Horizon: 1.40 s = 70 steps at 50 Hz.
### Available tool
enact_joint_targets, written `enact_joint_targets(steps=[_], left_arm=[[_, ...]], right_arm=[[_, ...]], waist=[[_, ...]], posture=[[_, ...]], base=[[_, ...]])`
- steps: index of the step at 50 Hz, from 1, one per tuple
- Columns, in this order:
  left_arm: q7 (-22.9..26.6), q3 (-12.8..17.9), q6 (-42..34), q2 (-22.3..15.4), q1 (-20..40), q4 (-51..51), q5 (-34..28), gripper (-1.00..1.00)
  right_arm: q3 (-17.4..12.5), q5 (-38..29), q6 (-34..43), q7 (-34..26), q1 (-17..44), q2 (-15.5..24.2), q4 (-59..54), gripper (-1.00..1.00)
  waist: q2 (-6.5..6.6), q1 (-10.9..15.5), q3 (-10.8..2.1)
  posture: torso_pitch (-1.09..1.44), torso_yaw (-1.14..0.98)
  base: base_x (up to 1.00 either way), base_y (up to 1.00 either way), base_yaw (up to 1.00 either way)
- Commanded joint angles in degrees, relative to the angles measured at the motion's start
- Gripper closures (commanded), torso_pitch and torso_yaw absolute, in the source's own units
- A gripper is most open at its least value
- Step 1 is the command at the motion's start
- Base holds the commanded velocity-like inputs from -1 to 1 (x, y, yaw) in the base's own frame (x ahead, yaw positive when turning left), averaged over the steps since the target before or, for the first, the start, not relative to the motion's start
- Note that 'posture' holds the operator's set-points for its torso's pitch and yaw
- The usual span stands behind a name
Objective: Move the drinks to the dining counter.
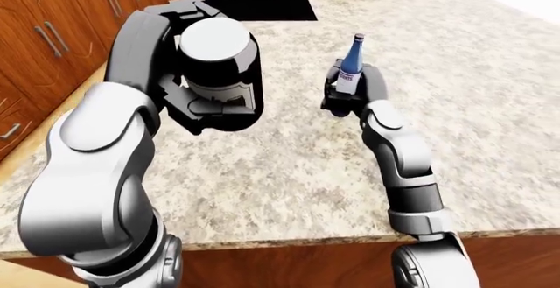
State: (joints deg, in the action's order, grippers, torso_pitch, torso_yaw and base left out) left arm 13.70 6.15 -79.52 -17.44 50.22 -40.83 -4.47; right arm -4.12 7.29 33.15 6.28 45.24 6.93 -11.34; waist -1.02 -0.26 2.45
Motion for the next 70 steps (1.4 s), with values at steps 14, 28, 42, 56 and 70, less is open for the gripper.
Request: enact_joint_targets(steps=[14, 28, 42, 56, 70], left_arm=[[-0.50, 0.92, 2.66, -0.76, 1.35, -0.86, -0.12, 1.00], [-0.39, 0.88, 2.36, -0.93, 1.62, -1.00, -0.12, 1.00], [-0.30, 0.50, 1.93, -1.09, 2.56, -0.73, -0.31, 1.00], [-0.17, -2.69, 4.15, 0.25, 4.89, 3.53, -2.68, 1.00], [0.32, -6.31, 12.86, 7.77, 6.91, 14.49, -8.87, 1.00]], right_arm=[[-0.43, -0.83, -4.55, -0.68, -0.09, 0.01, 0.23, 0.56], [-0.70, -1.08, -4.99, -1.01, -0.68, 0.40, 0.18, 0.44], [-1.97, -0.44, -2.40, -2.04, -4.75, 2.18, 5.99, -1.00], [-6.38, 2.33, 3.97, -4.74, -11.90, 6.56, 19.32, -1.00], [-15.92, 8.87, 16.69, -5.25, -16.00, 14.38, 36.75, -1.00]], waist=[[0.02, 0.32, -1.53], [-0.07, 0.37, -1.60], [-0.43, 0.64, -1.64], [-1.59, 1.30, -1.67], [-2.00, 1.91, -1.05]], posture=[[0.00, 0.00], [0.00, 0.00], [0.00, 0.00], [0.00, 0.00], [0.00, 0.00]], base=[[0.00, 0.00, 0.00], [0.00, 0.00, 0.00], [0.00, 0.00, 0.00], [0.00, 0.00, 0.00], [0.00, 0.00, 0.00]])
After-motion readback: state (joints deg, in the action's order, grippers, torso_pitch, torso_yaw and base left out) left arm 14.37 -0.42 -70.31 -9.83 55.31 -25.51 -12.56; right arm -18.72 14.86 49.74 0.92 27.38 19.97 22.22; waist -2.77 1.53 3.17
